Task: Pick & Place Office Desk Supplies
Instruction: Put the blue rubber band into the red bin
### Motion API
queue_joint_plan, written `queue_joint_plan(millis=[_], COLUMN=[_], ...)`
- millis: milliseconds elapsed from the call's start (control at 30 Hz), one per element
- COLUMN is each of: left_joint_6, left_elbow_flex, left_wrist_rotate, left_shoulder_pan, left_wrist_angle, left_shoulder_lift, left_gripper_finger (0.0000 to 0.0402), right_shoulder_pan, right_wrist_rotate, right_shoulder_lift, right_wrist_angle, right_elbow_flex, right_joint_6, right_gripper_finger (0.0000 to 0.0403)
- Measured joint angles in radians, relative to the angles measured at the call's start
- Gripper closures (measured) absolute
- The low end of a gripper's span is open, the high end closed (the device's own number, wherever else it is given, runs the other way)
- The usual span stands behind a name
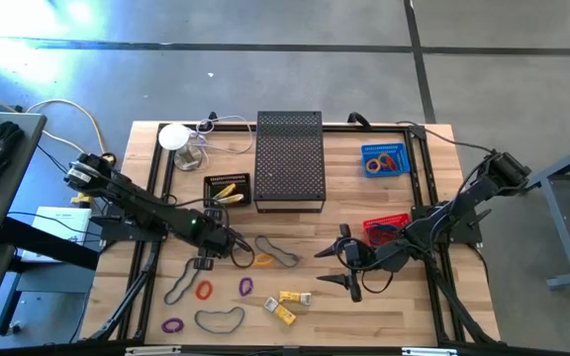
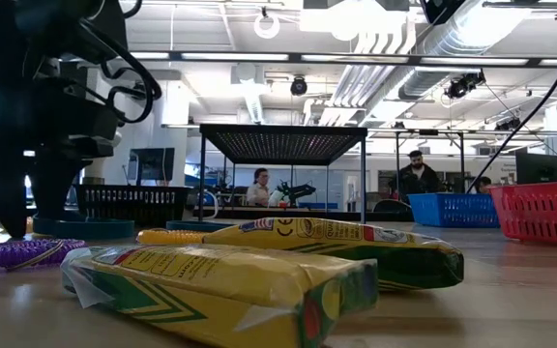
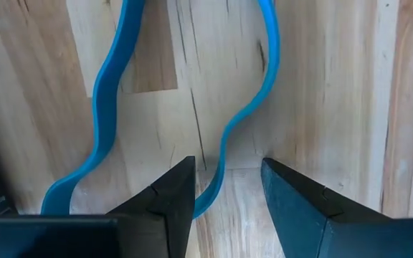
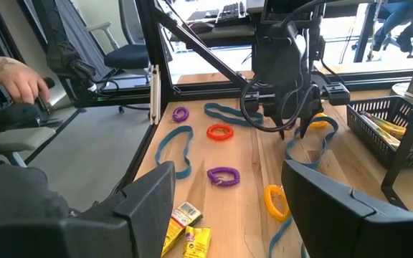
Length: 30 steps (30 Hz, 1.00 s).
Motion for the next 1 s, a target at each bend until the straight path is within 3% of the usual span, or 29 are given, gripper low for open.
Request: queue_joint_plan(millis=[133, 367, 533, 767, 1000], left_joint_6=[0.000, -0.018, -0.042, -0.042, -0.044], left_elbow_flex=[0.000, -0.001, 0.040, 0.198, 0.269], left_wrist_rotate=[0.000, -0.054, -0.092, -0.136, -0.133], left_shoulder_pan=[-0.012, -0.032, -0.038, -0.103, -0.183], left_wrist_angle=[0.000, -0.002, -0.018, -0.009, 0.230], left_shoulder_lift=[0.001, 0.002, -0.008, -0.037, -0.037], left_gripper_finger=[0.0283, 0.0392, 0.0399, 0.0400, 0.0400], right_shoulder_pan=[0.000, 0.000, -0.017, -0.060, -0.100], right_wrist_rotate=[0.000, -0.007, -0.006, -0.020, -0.065], right_shoulder_lift=[0.000, 0.027, 0.086, 0.164, 0.278], right_wrist_angle=[0.000, -0.004, 0.004, 0.089, 0.311], right_elbow_flex=[0.000, 0.000, 0.000, 0.000, 0.000], right_joint_6=[0.000, 0.068, 0.027, -0.045, -0.173], right_gripper_finger=[0.0158, 0.0158, 0.0158, 0.0158, 0.0163])
